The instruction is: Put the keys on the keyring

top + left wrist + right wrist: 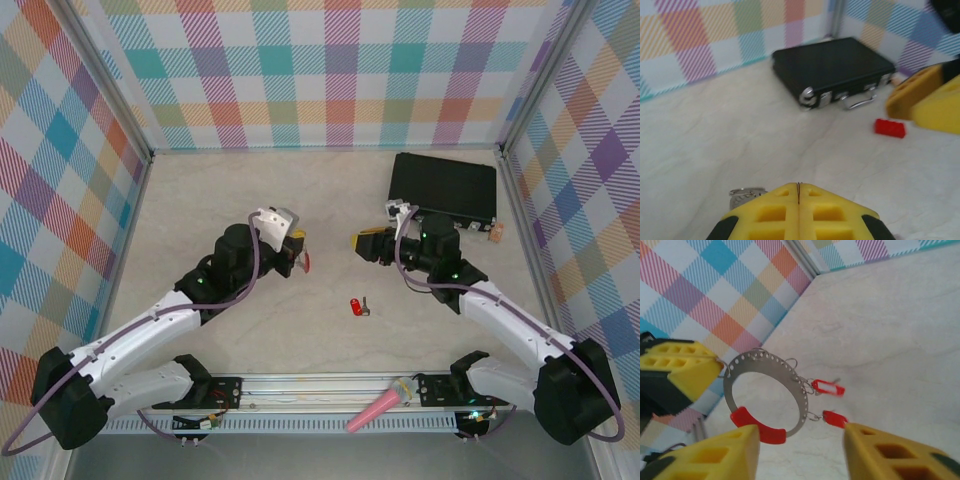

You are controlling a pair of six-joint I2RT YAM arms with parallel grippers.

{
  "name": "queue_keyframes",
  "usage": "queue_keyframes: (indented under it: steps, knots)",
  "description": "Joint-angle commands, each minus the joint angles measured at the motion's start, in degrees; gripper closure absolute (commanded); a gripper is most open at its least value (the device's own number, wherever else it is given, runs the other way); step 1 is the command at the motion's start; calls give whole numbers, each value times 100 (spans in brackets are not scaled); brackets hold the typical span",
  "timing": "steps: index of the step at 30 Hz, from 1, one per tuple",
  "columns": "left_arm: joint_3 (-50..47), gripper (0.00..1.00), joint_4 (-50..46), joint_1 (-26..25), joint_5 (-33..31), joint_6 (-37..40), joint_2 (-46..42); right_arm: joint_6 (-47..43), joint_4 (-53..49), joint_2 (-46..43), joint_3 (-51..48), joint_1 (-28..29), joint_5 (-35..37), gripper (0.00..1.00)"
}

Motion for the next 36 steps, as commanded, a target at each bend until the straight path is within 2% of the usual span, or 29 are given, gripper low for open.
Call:
queue_keyframes:
  steps: [1,6,11,20,24,30,36]
  knots:
    - [-64,100,1103,-36,1068,-31,42,-115,40,100,247,44,-370,56]
    - [-123,100,1993,-42,1746,-593,278,-125,553,-51,121,54,-746,52]
    - [-201,100,2780,-38,2154,-1180,384,-124,741,-283,-75,60,-744,55]
    - [22,100,3072,-42,1935,-2571,527,-15,887,-545,-226,51,-956,53]
    - [176,100,2902,-40,2157,-2663,604,96,971,-716,-307,54,-984,57]
    - [180,100,2558,-42,2140,-2302,548,26,693,-748,-89,58,-1108,64]
    - [225,100,2400,-38,2289,-2456,569,545,1386,-404,155,62,-1696,66]
